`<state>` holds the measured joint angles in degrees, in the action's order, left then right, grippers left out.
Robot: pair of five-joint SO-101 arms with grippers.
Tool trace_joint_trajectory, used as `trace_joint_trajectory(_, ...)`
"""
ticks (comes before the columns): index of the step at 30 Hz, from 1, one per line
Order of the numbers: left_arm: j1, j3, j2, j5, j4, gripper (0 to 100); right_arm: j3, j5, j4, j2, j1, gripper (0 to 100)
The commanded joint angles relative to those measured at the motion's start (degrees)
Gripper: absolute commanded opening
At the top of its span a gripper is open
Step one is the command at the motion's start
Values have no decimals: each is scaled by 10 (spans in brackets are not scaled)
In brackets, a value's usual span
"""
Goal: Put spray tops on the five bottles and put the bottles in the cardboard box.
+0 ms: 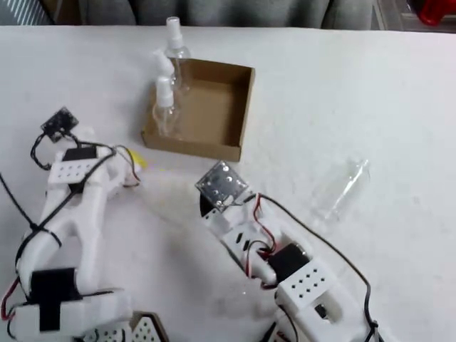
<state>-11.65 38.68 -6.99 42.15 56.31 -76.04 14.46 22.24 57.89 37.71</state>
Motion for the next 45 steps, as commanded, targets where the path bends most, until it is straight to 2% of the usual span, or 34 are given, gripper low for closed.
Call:
trace_joint_trajectory(1, -4, -36, 59, 5, -11, 314, 30, 1, -7, -1, -5, 15)
trace_joint_trajectory(8, -5, -123, 134, 4, 24, 257, 29, 1, -7, -1, -5, 15)
trace_joint_trajectory(13, -5, -122, 136, -5, 9, 75, 29, 1, -7, -1, -5, 15)
trace_joint_trajectory(15, -4, -123, 136, -40, 9, 13, 29, 1, -7, -1, -5, 15)
trace_joint_trajectory(18, 5, -121, 136, -73, 14, 53, 29, 1, -7, -1, -5, 15)
trace_joint_trajectory(25, 57, -106, 132, -207, 26, 20, 29, 1, -5, -1, -10, 15)
trace_joint_trajectory(28, 92, -112, 132, -239, 45, 20, 43, 2, 27, 4, -25, 15)
trace_joint_trajectory(31, 121, -113, 127, -243, 50, 20, 87, 2, 119, 4, -82, 15)
trace_joint_trajectory(35, 165, -112, 96, -243, 54, 20, 140, 4, 240, 7, -238, 15)
trace_joint_trajectory(40, 219, -113, 58, -240, 38, 20, 169, 7, 284, 25, -436, 15)
trace_joint_trajectory(45, 220, -106, 55, -244, -11, 20, 171, 86, 324, 8, -526, 15)
